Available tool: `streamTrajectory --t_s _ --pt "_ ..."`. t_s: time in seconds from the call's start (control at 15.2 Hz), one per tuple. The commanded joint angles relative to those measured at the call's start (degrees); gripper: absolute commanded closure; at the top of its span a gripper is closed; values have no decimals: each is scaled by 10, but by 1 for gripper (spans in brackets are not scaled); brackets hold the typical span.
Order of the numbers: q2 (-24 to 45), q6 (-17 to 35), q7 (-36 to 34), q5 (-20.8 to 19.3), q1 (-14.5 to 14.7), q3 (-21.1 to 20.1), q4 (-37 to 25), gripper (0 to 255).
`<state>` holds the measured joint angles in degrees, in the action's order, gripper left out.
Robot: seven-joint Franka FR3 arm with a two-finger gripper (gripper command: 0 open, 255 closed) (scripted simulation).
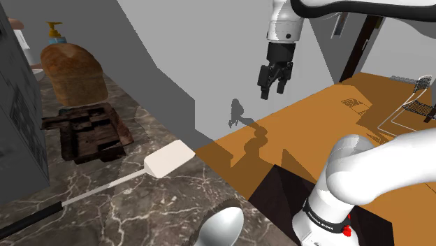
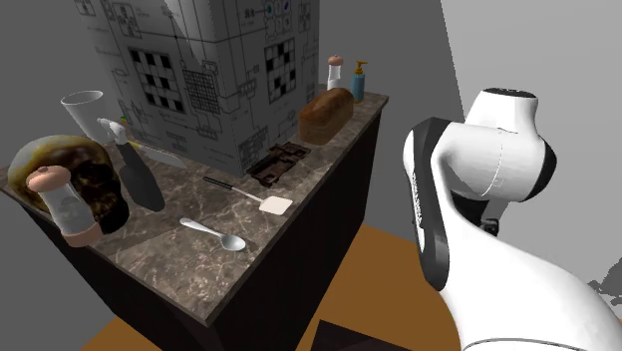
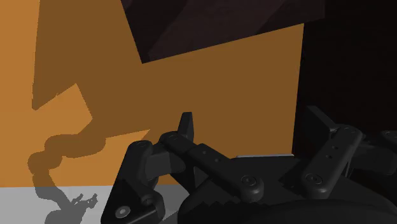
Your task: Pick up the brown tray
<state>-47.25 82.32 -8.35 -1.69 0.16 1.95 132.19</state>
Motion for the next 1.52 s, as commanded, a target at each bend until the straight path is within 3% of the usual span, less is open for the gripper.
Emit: streamTrajectory --t_s 0.0,0.73,1.45 --pt "0 0 0 0 0 0 0 0" --pt "24 127 -124 165 43 -79 29 0" --pt "105 283 -220 292 79 -164 -11 0"
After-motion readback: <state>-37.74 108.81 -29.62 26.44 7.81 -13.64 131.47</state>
